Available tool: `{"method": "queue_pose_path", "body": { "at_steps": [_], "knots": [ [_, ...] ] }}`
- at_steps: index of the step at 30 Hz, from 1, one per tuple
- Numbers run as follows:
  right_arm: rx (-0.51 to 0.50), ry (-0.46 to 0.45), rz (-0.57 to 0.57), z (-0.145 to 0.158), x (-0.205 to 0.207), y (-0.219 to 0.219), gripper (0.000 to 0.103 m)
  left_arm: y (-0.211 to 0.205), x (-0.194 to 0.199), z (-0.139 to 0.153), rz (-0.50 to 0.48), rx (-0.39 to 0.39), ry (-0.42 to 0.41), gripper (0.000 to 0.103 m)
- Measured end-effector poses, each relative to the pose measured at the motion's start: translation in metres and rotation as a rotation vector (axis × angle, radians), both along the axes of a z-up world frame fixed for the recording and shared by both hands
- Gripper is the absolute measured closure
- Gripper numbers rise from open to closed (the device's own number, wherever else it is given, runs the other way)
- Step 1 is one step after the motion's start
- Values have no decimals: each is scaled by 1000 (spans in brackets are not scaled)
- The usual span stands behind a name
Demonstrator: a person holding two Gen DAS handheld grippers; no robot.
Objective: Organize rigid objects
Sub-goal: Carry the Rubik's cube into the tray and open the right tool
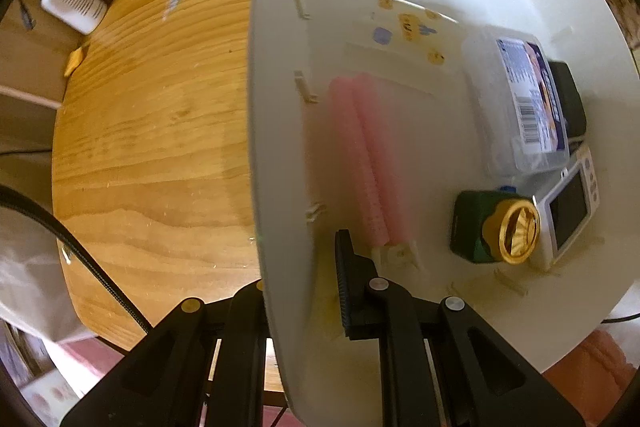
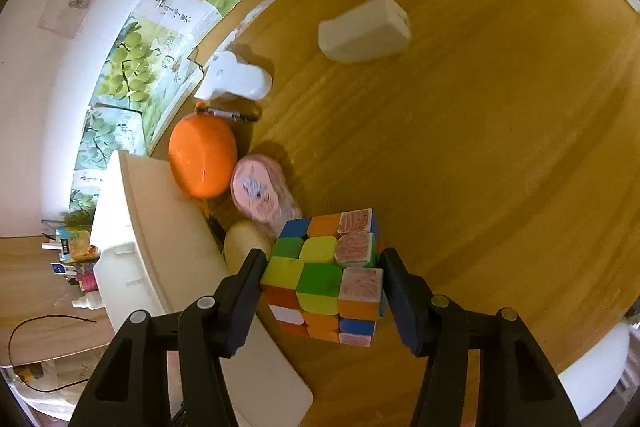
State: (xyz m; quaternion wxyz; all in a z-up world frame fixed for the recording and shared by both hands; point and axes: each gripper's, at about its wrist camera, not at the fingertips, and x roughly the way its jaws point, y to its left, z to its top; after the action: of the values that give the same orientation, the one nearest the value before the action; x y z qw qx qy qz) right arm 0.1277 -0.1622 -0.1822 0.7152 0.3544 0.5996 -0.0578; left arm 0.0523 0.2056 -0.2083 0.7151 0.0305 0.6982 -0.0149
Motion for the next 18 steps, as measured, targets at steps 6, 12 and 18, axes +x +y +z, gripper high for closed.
{"method": "queue_pose_path", "body": {
  "at_steps": [6, 12, 18],
  "knots": [
    [51, -38, -56, 3, -27, 3, 45, -5, 0, -1, -65, -9, 2, 89],
    [75, -117, -66, 23, -45, 16, 45, -7, -1, 1, -118, -26, -7, 89],
    [60, -221, 13, 58, -59, 38, 44, -6, -8, 8, -132, -34, -9, 89]
  ]
}}
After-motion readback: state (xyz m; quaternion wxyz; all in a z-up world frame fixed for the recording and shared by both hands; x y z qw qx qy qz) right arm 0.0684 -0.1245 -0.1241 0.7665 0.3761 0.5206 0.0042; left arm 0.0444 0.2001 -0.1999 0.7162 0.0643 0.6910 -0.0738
